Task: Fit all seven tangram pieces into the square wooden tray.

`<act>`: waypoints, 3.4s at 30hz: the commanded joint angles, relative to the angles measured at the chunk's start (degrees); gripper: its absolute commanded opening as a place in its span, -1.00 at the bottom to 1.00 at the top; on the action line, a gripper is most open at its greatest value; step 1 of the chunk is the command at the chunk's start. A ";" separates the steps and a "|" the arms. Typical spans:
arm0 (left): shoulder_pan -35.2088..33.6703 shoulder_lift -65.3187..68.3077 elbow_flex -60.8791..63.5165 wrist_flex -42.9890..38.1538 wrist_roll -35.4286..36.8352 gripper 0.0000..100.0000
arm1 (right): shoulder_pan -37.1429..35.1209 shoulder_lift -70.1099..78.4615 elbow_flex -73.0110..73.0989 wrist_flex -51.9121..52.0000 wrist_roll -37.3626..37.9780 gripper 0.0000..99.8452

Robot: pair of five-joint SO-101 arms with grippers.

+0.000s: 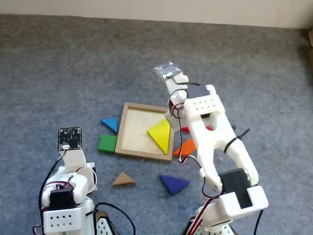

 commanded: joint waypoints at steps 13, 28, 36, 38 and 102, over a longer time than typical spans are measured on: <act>-0.92 -2.07 1.19 0.26 -0.62 -0.99 | 4.53 18.24 -7.96 -2.07 4.92 -0.33; -0.92 -2.07 1.19 0.26 -0.62 -0.99 | 6.37 22.02 -8.04 -2.07 4.92 -0.33; -0.92 -2.07 1.19 0.26 -0.62 -0.99 | 6.46 22.02 -7.87 -2.07 4.92 -0.33; -0.92 -2.07 1.19 0.26 -0.62 -0.99 | 6.46 22.02 -7.78 -2.07 4.92 -0.33; -0.92 -2.07 1.19 0.26 -0.62 -0.99 | 2.59 17.10 -17.36 -7.08 -19.69 -0.25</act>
